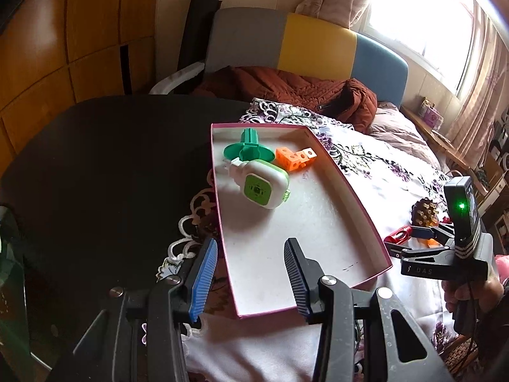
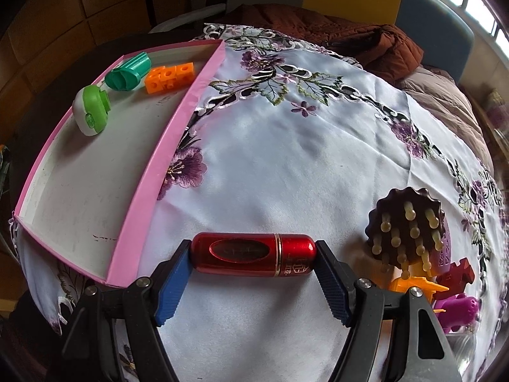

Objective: Organize rigid objects
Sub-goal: 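Carry the red cylinder into the tray and open the right tool, then move both tools back over the toys and grasp the brown spiky piece with the left tool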

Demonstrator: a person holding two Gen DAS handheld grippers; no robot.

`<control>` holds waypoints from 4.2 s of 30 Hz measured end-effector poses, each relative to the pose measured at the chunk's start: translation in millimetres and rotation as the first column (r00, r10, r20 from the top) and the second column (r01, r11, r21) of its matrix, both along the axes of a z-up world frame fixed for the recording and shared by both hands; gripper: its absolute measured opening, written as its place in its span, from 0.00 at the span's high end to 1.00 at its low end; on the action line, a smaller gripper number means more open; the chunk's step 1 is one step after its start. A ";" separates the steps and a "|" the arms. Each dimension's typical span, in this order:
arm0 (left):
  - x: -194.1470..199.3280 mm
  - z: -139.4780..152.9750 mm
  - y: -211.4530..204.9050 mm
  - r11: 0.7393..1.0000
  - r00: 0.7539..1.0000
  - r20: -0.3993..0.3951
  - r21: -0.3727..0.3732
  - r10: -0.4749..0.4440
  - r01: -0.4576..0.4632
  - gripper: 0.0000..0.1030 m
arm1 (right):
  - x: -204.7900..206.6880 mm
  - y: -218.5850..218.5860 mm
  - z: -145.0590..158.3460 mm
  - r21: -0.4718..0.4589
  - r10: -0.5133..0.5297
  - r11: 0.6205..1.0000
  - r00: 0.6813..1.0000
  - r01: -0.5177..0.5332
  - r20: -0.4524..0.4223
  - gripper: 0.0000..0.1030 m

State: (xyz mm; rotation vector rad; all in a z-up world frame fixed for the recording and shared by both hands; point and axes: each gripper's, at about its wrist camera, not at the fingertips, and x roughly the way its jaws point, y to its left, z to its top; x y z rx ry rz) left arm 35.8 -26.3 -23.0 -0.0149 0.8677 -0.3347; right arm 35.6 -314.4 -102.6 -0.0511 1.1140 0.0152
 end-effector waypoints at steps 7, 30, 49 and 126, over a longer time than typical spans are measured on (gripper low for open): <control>5.0 -2.3 16.7 0.999 1.000 0.002 -0.048 0.027 -0.027 0.57 | 1.6 -0.7 18.6 -0.036 -0.025 0.999 0.999 0.026 0.030 0.28; 30.1 -23.5 48.2 0.995 0.995 -0.047 -0.036 0.092 -0.094 0.57 | 101.3 113.0 35.9 -0.077 0.230 0.971 0.970 -0.224 0.075 0.28; 55.5 -33.8 56.2 0.990 0.984 -0.122 -0.040 0.128 -0.134 0.57 | 157.9 124.7 5.3 -0.106 0.274 0.956 0.962 -0.274 -0.010 0.28; 9.9 -28.2 -267.5 0.857 0.843 -0.158 -0.113 -0.514 0.502 0.32 | -84.5 -225.6 94.7 0.391 -0.795 0.606 0.536 0.693 0.283 0.02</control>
